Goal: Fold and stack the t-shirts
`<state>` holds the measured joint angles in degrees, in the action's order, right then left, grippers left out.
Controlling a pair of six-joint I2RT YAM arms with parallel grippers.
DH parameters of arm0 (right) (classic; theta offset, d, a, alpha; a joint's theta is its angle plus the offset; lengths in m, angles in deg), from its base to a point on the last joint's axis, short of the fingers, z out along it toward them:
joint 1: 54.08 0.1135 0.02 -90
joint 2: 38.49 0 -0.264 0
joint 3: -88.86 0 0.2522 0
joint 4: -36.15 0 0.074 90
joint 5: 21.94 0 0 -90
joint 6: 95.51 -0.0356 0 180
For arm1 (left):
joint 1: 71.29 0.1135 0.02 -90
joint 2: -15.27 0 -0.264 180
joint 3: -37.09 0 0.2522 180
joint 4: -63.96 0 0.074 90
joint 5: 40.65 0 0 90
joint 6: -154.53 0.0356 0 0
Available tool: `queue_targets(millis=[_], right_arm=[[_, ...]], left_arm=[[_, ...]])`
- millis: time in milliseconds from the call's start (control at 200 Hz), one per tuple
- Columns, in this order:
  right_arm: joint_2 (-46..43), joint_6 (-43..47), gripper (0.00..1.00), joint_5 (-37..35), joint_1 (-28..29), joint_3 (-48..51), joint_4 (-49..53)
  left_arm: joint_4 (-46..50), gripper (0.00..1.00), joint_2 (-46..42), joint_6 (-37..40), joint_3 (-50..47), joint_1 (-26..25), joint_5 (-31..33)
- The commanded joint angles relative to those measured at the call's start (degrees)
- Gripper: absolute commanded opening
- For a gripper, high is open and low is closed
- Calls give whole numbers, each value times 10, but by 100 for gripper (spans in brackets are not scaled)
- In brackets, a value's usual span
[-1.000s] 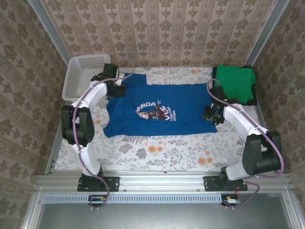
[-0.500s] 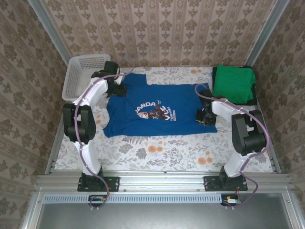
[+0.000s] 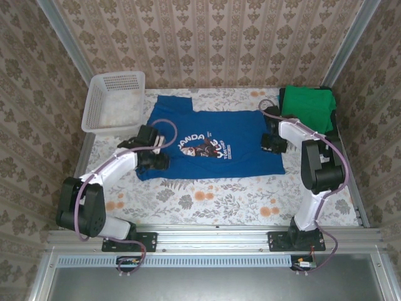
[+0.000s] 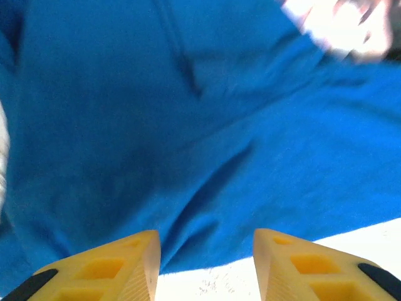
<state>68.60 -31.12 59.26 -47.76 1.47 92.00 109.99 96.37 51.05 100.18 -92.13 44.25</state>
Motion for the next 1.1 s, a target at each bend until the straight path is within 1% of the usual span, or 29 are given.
queue_targets(millis=[0, 130, 210, 275, 345, 410, 450, 475, 505, 575, 615, 720, 795, 920, 1000, 1095], right_arm=[[1, 12, 24, -58, -7, -43, 46], [-48, 10, 25, -54, -1, -32, 44], [-91, 5, 27, -21, 14, 14, 14], [-117, -7, 28, 29, 36, 73, -35], [-119, -28, 29, 85, 55, 127, -78], [-112, -48, 28, 167, 55, 174, -132], [-116, -64, 28, 198, 52, 212, -175], [-121, -74, 29, 199, 51, 230, -187], [-131, -74, 30, 183, 52, 241, -183], [-149, -81, 30, 128, 34, 244, -126], [-162, -83, 30, 113, 18, 249, -100], [-197, -78, 34, 104, -19, 275, -92], [-188, -65, 34, 109, -37, 276, -77], [-172, -53, 34, 145, -55, 290, -88], [-168, -46, 34, 136, -63, 290, -80], [-182, -37, 34, 126, -79, 292, -69]], left_arm=[[-40, 42, -14, -56, -32, 10, -3], [-60, 41, -30, -71, -65, 30, -11], [-63, 41, -37, -76, -75, 48, -8], [-74, 41, -31, -74, -79, 57, -12], [-73, 40, -14, -69, -72, 63, -11], [-70, 39, 0, -67, -66, 72, -11], [-71, 39, 3, -65, -66, 77, -16], [-72, 39, 4, -66, -66, 79, -17], [-72, 39, 5, -68, -68, 82, -18], [-68, 39, 6, -72, -70, 90, -18], [-65, 39, 6, -75, -74, 93, -17], [-66, 38, 6, -84, -87, 111, -27], [-77, 36, 3, -82, -102, 125, -54], [-88, 36, -15, -93, -129, 138, -61], [-87, 36, -31, -97, -140, 151, -64], [-81, 36, -51, -96, -143, 161, -65]])
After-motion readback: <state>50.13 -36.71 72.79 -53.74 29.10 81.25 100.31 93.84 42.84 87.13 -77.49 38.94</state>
